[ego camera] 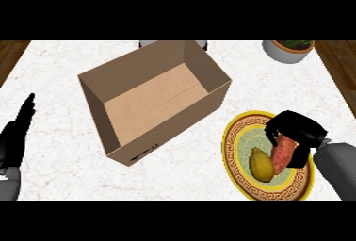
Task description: Pick the sweet potato from the plate and place it in the cardboard box
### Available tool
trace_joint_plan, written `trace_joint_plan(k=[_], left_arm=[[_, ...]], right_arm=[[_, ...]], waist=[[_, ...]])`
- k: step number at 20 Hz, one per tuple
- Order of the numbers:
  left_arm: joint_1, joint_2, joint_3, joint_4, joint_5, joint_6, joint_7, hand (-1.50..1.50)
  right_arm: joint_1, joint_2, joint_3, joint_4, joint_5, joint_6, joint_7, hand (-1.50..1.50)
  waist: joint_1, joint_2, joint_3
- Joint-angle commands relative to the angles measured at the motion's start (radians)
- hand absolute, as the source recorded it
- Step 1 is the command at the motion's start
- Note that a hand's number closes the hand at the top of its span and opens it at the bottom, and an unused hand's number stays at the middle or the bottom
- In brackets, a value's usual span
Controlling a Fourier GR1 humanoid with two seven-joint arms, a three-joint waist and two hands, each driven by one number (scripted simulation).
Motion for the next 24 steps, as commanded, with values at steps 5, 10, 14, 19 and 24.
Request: trace_joint_plan(k=[5,10,14,19,24], left_arm=[[0.049,0.006,0.031,-0.002,0.003,0.019,-0.006,0.0],[0.071,0.016,0.04,-0.004,0.002,0.015,-0.022,0.0],[0.035,0.0,0.013,-0.025,-0.002,0.005,0.008,0.0],[0.031,-0.03,-0.021,-0.072,-0.028,0.017,0.047,0.0],[-0.06,-0.011,0.012,0.043,-0.03,0.0,0.004,0.0]], right_arm=[[0.089,0.147,-0.175,-0.065,0.0,-0.209,0.612,1.5],[0.112,0.157,-0.16,-0.367,0.09,-0.244,0.863,1.5],[0.051,0.193,-0.103,-0.618,0.195,-0.25,0.989,1.5],[0.096,0.285,0.018,-0.914,0.283,-0.108,1.184,1.5],[-0.046,0.399,0.011,-0.924,0.231,0.036,1.253,1.5]], waist=[[-0.048,-0.016,0.005],[-0.052,-0.02,0.003],[-0.028,-0.013,0.006],[0.003,0.002,0.009],[0.018,0.013,0.01]])
